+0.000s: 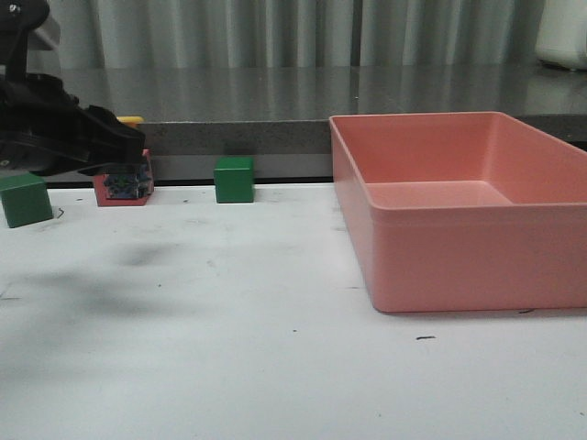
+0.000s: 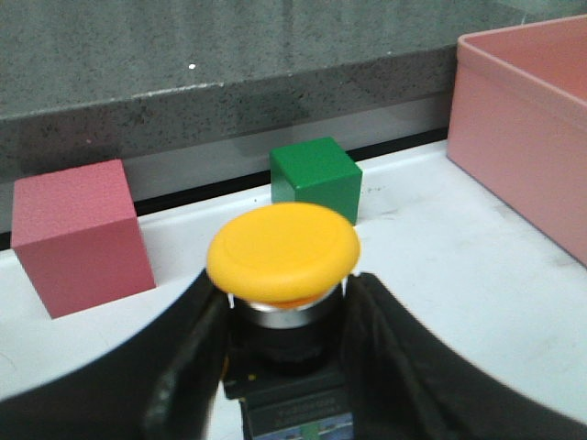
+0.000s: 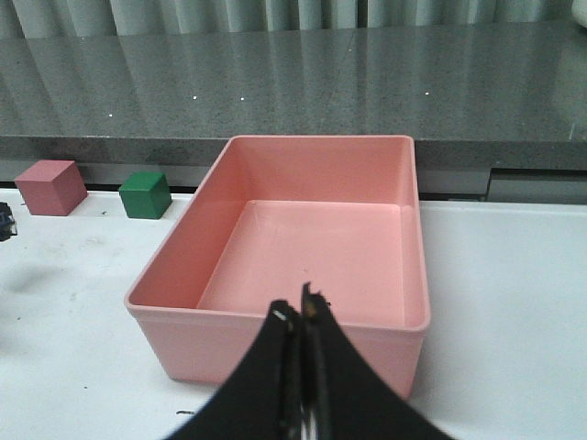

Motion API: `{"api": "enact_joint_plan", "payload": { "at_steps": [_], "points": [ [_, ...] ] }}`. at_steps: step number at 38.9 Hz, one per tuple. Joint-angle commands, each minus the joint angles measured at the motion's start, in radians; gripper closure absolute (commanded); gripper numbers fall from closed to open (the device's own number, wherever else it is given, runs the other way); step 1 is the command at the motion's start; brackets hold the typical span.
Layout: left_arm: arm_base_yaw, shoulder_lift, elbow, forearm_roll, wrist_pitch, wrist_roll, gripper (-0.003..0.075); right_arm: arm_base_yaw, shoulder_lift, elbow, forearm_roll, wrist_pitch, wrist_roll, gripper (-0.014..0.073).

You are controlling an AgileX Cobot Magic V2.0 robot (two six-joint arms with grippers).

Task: Place and stand button with both arms
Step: 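Lift the button, turn it cap-up, and lower it onto the table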

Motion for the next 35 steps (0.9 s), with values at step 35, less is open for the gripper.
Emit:
{"api": "enact_joint_plan", "payload": {
  "at_steps": [35],
  "points": [
    [0.0, 0.191, -0.02, 0.01, -0.256, 0.001, 0.0503, -0.004, 0.011, -0.023, -0.017, -0.088, -0.01, 0.0663]
  ]
}}
